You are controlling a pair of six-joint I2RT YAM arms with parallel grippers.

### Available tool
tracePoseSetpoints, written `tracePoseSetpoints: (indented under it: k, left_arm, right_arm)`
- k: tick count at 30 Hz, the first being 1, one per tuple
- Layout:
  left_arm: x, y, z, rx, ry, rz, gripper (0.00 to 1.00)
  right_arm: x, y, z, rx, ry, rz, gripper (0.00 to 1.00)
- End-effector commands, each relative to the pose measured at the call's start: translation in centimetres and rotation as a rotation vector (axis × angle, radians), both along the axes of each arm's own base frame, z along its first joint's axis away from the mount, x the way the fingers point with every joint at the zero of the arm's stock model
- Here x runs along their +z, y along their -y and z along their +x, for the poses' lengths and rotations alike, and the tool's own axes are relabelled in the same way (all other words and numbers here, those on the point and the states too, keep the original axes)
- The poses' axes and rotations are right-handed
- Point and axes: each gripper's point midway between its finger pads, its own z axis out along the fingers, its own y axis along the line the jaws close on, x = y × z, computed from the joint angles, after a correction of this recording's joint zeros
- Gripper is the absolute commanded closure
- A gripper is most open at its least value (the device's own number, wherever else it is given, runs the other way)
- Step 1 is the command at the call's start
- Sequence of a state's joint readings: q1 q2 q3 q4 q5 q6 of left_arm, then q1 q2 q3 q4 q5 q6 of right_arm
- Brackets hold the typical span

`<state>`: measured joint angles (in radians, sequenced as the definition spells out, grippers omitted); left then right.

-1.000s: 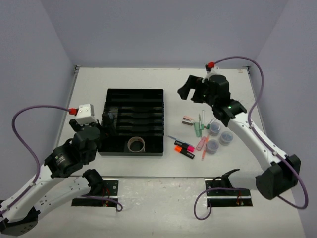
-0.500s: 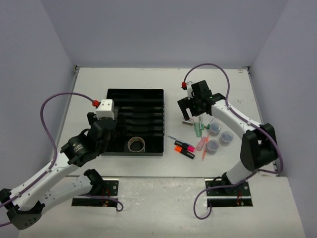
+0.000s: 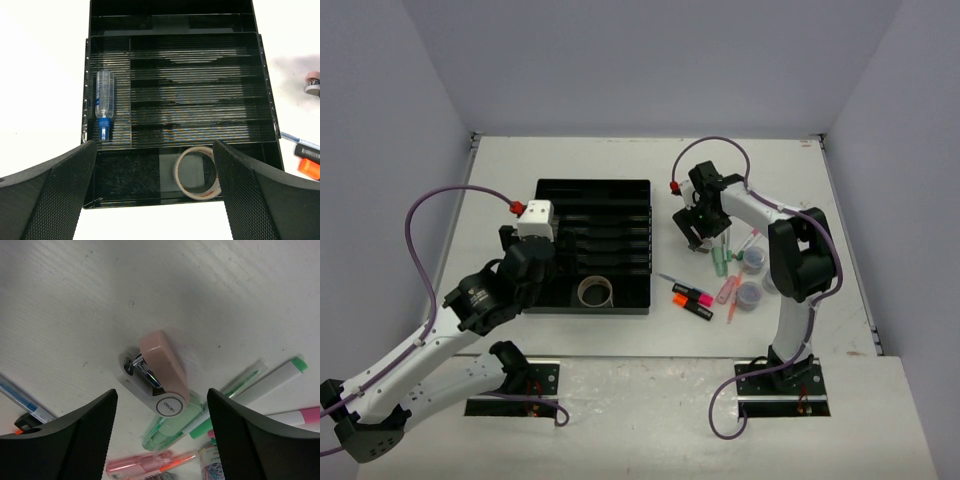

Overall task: Sort the stationery into containers
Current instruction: Pick up the stapler from the center of the board.

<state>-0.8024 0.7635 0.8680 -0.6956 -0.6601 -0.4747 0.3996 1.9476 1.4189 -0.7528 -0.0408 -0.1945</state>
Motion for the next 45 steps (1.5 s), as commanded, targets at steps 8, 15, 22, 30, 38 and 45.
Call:
tracePoseSetpoints:
  k: [8, 15, 22, 30, 38, 45]
  left_arm:
    - [0.7, 0.2, 0.3, -0.009, 0.034, -0.014, 0.00]
    - [0.7, 0.1, 0.3, -0.007, 0.035, -0.014, 0.00]
    - [1.0, -0.1, 0.2, -0.001, 0.044, -0.021, 0.00]
    - [1.0, -0.1, 0.3, 0.000, 0.042, -0.017, 0.00]
    - [1.1, -0.2, 0.2, 0.005, 0.043, -0.018, 0.00]
    - [2.0, 2.0, 0.4, -0.044, 0.025, -0.111, 0.00]
  right_arm:
    - [1.2, -1.2, 1.4, 0.011, 0.032, 0.042, 0.59]
    - [0.3, -1.3, 0.7, -0.002, -0.009, 0.032, 0.58]
    - [-0.4, -1.7, 0.6, -0.022, -0.031, 0.039, 0.57]
    - [-0.8, -2.1, -0.1, -0.030, -0.065, 0.062, 0.53]
    - [0.2, -2.2, 0.2, -0.064, -0.022, 0.082, 0.64]
    - [8.6, -4.4, 0.5, -0.098, 0.183, 0.281, 1.00]
